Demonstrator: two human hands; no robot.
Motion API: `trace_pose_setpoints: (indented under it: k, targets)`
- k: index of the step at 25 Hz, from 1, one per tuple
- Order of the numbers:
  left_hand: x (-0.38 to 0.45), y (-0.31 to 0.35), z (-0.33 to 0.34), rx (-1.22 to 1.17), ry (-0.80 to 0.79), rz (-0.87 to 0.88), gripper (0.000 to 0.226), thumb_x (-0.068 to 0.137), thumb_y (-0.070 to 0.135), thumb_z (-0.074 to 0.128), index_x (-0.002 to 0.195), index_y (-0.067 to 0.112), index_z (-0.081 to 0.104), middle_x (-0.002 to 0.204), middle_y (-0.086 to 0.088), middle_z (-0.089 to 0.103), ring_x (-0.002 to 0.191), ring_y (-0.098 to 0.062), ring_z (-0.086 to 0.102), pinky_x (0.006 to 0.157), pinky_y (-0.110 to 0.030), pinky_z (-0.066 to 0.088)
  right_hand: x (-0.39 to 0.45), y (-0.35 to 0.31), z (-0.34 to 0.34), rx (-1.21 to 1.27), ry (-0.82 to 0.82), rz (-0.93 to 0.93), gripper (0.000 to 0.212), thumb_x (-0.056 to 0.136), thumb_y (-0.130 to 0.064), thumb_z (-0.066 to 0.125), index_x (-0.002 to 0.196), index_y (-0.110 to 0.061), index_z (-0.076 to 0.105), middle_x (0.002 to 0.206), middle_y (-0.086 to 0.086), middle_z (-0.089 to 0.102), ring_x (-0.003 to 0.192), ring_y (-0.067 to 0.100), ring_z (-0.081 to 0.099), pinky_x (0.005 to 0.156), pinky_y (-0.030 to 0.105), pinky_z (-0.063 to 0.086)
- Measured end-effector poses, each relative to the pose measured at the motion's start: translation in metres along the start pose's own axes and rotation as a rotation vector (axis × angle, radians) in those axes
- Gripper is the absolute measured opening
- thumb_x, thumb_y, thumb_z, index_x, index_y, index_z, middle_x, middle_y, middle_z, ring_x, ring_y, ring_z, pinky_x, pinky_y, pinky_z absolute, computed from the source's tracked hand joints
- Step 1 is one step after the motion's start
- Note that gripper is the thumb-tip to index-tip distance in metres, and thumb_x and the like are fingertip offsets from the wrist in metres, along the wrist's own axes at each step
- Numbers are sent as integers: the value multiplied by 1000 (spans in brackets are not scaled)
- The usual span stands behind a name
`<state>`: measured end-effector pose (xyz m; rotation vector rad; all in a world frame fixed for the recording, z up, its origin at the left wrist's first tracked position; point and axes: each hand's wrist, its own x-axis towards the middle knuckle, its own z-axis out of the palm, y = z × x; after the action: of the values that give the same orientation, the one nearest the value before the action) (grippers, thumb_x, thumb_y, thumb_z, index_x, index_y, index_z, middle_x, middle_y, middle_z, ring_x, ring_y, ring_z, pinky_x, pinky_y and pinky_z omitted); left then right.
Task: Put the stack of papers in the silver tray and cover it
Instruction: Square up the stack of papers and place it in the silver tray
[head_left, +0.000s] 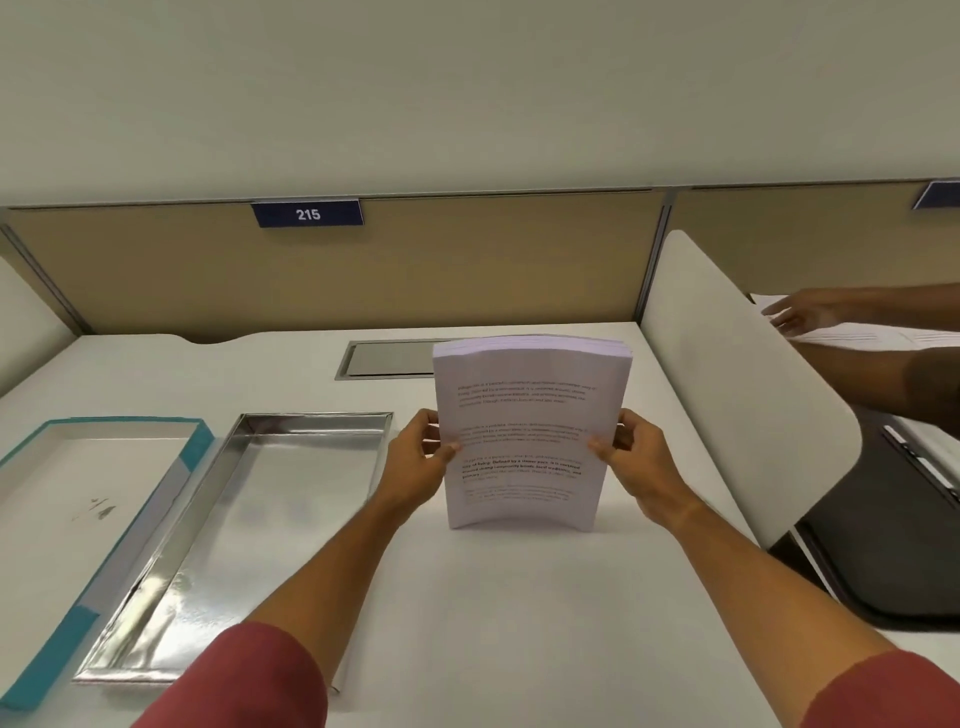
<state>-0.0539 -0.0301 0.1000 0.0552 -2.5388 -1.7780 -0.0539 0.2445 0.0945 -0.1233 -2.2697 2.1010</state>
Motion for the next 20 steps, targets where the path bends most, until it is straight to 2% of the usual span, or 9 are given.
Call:
trace_pose_setpoints:
  k: [3, 8, 10, 15, 20]
  targets:
    - [1, 2, 1, 13, 18, 23, 18, 92, 16, 60, 110, 18, 55, 102, 5, 64, 90, -19, 64, 82, -42, 57, 1, -1, 2, -17, 6, -15, 21, 87, -2, 66, 105, -15, 63, 103, 4, 73, 97, 23, 69, 84, 36, 57]
    - [1, -6, -2, 23, 11, -17, 20, 91, 19, 63, 110, 16, 59, 110, -5, 69, 98, -28, 66, 86, -47, 57, 1, 4, -4, -38, -12, -8, 23, 86, -4, 68, 106, -15, 64, 103, 3, 74, 95, 20, 71, 80, 31, 57]
    - [0, -10, -1, 12, 22, -22, 20, 91, 17, 63, 110, 15, 61, 112, -6, 69, 99, -29, 66, 87, -47, 57, -2, 8, -7, -36, -41, 9, 26, 85, -1, 68, 106, -16, 66, 104, 3, 74, 98, 20, 70, 83, 32, 57]
    - [2, -14, 0, 28, 46, -9, 13, 89, 15, 65, 102, 17, 62, 103, -1, 69, 93, -25, 66, 83, -41, 55, 0, 14, -12, -22, -42, 26, 22, 84, 2, 68, 105, -6, 68, 103, 7, 75, 97, 21, 71, 83, 29, 57]
    - [2, -19, 1, 28, 73, -17, 13, 86, 14, 70, 96, 18, 63, 94, 5, 69, 84, -15, 66, 78, -31, 53, -1, 17, -13, -72, -16, 8, 18, 84, -2, 71, 101, -10, 69, 100, 4, 75, 95, 21, 71, 84, 31, 57]
